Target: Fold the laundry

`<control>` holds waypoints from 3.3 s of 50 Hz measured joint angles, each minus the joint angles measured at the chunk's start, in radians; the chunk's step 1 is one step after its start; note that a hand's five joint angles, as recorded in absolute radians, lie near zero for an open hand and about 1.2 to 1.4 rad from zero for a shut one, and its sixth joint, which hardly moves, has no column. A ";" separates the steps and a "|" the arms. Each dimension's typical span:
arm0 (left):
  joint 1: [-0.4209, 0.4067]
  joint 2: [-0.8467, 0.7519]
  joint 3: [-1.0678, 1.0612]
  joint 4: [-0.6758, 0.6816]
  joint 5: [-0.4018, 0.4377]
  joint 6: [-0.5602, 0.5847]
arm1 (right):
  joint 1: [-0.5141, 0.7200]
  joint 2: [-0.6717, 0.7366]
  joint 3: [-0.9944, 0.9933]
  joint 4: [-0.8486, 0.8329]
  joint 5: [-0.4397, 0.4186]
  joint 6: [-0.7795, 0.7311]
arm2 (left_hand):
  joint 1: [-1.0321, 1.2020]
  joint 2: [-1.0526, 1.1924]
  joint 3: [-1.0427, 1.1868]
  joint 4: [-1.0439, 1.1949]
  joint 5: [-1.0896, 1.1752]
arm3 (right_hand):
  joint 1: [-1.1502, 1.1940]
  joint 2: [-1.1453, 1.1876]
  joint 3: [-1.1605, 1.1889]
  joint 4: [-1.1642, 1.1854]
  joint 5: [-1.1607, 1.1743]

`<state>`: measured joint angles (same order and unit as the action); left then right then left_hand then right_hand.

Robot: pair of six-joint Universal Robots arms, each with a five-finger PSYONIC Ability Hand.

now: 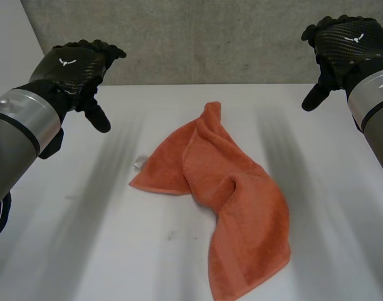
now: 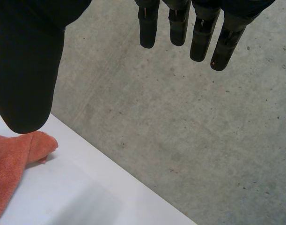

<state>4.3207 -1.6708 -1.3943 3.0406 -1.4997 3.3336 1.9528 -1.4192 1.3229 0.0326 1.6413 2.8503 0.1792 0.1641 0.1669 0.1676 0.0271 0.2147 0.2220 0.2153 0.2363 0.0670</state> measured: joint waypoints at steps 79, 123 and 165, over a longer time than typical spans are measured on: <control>-0.107 -0.689 0.084 0.281 0.013 0.115 | 0.169 0.193 0.355 -0.042 -0.100 0.138 | 0.466 0.480 0.476 0.476 0.440 | 0.000 0.000 0.000 0.000 0.000; -0.073 -0.306 -0.182 0.363 0.008 0.111 | 0.107 0.083 0.350 -0.111 -0.103 0.113 | 1.014 1.053 1.049 1.049 1.011 | 0.741 0.957 0.952 0.944 0.879; -0.248 -0.317 -0.324 0.352 0.062 -0.013 | -0.216 0.335 0.012 0.110 -0.173 0.084 | 0.320 0.332 0.329 0.330 0.296 | 0.741 0.957 0.965 0.954 0.898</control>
<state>4.0725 -1.9873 -1.7187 3.3931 -1.4380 3.3204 1.7366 -1.0843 1.3348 0.1425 1.4683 2.9344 0.4994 0.4962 0.4957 0.4972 0.3236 0.9553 1.1795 1.1807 1.1900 0.9653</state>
